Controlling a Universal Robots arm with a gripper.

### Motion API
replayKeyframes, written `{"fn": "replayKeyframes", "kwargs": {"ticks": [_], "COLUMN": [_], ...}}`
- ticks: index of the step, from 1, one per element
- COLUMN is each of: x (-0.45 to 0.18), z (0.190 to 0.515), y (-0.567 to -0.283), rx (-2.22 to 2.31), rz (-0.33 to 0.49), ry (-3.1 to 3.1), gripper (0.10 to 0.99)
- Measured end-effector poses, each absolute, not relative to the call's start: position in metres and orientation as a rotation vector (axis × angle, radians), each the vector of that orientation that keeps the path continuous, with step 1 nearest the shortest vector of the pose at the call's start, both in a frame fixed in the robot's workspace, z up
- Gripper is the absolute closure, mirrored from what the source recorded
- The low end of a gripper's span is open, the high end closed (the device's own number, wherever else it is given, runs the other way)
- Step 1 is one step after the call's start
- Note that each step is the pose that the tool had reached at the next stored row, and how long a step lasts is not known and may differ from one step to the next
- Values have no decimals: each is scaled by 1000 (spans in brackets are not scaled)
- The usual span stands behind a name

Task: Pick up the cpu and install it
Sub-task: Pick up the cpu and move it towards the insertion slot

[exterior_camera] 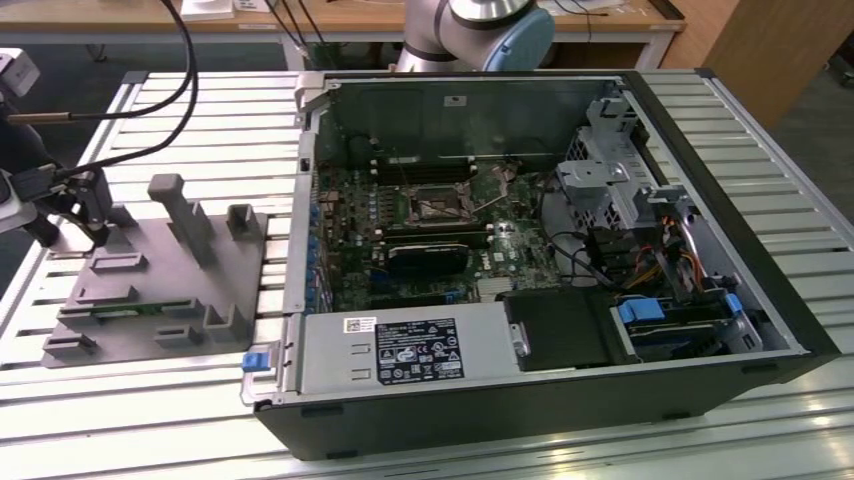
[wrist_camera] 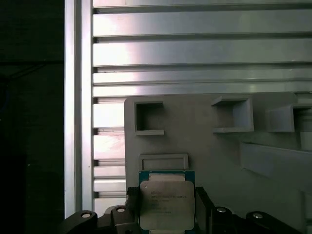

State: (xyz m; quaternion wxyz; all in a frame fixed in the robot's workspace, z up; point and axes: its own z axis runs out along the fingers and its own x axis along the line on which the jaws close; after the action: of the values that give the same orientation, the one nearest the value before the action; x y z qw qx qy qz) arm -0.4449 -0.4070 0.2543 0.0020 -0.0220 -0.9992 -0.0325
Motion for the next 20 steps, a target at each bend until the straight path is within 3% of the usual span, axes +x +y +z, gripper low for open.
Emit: {"fn": "replayKeyframes", "kwargs": {"ticks": [20], "x": [-445], "z": [262], "y": [-407], "rx": [-69], "rz": [-102], "ry": [-3135], "gripper": [545]}}
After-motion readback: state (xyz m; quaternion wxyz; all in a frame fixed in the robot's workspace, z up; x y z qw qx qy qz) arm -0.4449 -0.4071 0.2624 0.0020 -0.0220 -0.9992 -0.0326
